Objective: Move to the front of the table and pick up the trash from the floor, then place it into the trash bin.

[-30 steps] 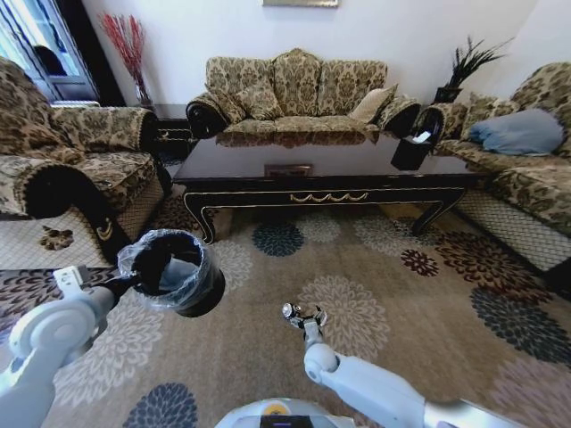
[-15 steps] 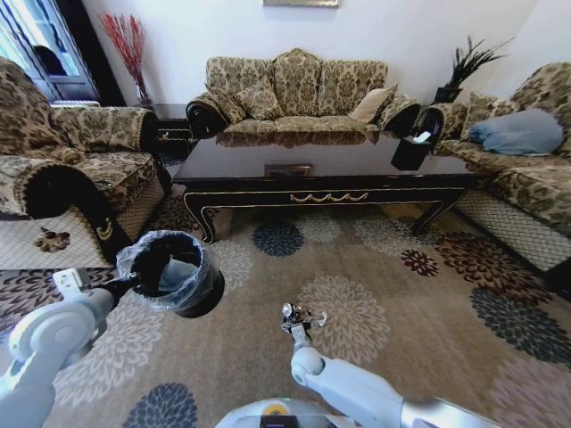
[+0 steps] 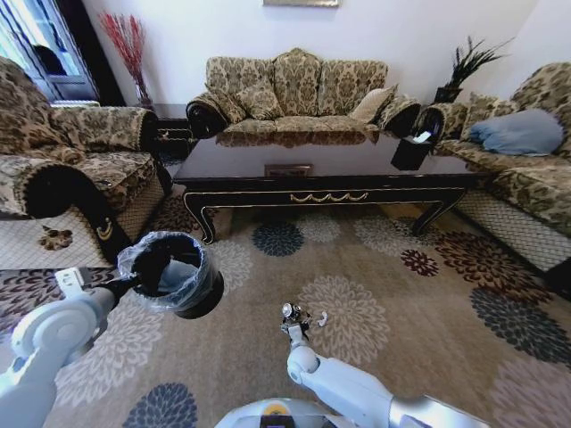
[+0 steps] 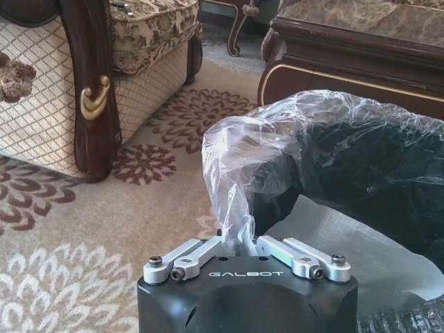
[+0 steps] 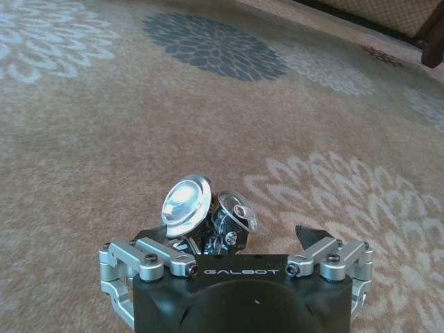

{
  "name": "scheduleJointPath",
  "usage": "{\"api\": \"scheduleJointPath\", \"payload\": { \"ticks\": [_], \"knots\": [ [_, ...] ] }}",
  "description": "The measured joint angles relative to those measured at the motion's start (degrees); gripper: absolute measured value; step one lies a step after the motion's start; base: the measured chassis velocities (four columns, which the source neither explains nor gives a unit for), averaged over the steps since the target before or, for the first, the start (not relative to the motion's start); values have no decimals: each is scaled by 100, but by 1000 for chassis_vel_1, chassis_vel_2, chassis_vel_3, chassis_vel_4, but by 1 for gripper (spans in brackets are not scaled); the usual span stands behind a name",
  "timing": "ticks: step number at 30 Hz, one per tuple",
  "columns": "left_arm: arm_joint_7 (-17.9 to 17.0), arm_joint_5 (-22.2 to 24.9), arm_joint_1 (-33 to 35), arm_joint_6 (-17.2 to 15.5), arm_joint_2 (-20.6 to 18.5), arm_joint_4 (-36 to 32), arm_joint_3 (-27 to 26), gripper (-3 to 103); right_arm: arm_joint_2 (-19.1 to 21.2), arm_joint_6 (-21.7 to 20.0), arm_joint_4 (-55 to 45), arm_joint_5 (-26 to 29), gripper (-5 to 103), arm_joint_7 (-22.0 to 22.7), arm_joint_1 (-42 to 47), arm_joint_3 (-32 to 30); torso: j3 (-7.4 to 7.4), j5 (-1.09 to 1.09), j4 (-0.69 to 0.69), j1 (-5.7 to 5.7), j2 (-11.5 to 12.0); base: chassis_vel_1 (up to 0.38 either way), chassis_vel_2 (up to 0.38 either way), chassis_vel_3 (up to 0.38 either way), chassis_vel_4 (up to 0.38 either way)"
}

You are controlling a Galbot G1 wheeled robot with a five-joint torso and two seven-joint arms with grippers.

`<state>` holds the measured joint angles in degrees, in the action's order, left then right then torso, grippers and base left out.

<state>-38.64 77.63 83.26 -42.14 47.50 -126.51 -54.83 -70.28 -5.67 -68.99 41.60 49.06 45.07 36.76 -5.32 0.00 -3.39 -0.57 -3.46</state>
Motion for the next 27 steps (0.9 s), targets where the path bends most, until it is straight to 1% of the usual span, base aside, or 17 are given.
{"api": "scheduleJointPath", "payload": {
  "ticks": [9, 16, 26, 27],
  "knots": [
    [-2, 3, -6, 0, -42, 23, 0, 2, -106, 26, 316, 32, 100, -14, -15, -126, 0, 0, 0, 0, 0, 0, 0, 0, 0],
    [-6, 4, -16, 0, -47, 35, 20, 2, -165, 16, 565, -63, 100, -55, -21, -221, 0, 0, 0, 0, 0, 0, 0, 0, 0],
    [-14, 3, -3, 0, -58, 34, 20, 2, -282, 73, 907, -176, 100, -219, -35, -343, 0, 0, 0, 0, 0, 0, 0, 0, 0],
    [-14, 3, -1, 0, -58, 34, 19, 2, -293, 98, 935, -191, 103, -248, -38, -357, 0, 0, 0, 0, 0, 0, 0, 0, 0]
  ]
}}
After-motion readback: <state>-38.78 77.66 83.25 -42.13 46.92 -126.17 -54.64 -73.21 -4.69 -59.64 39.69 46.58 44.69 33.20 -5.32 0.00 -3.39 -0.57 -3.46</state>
